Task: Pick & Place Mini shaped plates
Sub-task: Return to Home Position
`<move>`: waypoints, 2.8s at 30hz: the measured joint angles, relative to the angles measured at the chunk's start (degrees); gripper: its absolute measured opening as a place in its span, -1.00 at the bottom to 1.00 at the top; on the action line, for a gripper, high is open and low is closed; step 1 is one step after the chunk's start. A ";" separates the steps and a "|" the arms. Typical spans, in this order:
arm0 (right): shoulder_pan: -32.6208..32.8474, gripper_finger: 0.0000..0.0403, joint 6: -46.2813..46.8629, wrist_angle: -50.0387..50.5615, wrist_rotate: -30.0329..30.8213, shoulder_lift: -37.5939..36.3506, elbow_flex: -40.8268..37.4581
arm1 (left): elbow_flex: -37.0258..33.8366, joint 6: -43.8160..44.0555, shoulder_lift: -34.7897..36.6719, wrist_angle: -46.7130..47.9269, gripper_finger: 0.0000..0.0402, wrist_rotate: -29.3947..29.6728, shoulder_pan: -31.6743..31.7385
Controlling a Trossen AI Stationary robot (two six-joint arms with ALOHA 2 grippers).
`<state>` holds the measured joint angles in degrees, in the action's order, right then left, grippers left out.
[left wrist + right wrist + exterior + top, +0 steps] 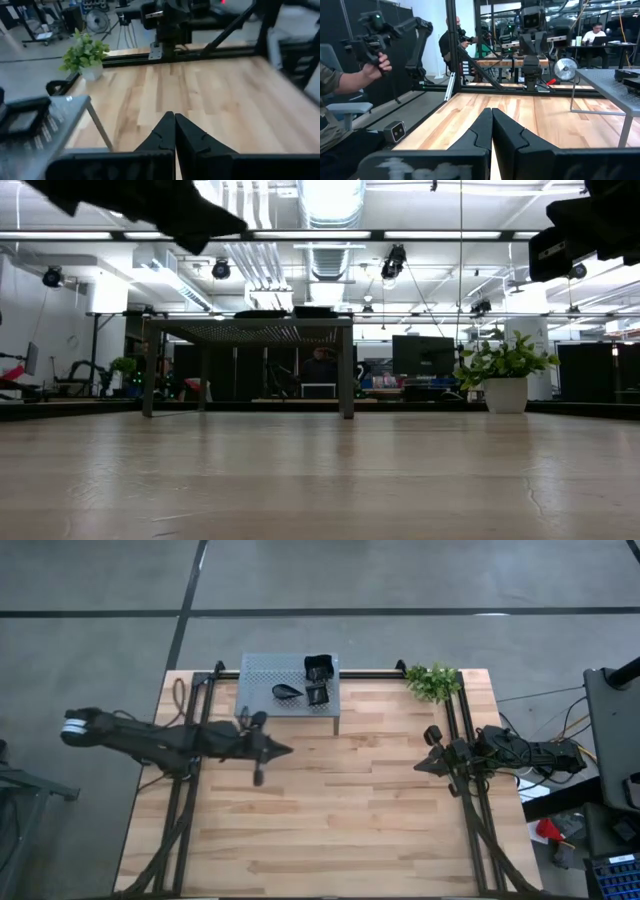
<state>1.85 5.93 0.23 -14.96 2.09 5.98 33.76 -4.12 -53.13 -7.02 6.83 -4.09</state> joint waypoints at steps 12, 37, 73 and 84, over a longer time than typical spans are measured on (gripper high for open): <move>0.00 -0.96 -0.03 0.02 0.00 0.00 0.00 | -13.74 -0.33 19.16 -3.79 -1.00 -7.44 -0.60; 0.00 -0.96 -0.03 0.00 0.00 0.00 0.00 | -29.37 0.02 40.72 -6.39 -1.00 -8.54 -0.57; 0.02 -0.96 -0.01 0.00 -0.02 -0.01 0.01 | -33.31 1.40 45.51 -0.86 -1.00 -8.50 -0.57; 0.02 -0.96 -0.08 0.00 0.00 0.00 0.00 | -33.35 1.39 45.51 -0.86 -1.00 -8.50 -0.57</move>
<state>1.87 5.85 0.23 -14.97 2.08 5.98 0.40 -2.73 -7.62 -7.88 -1.67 -4.67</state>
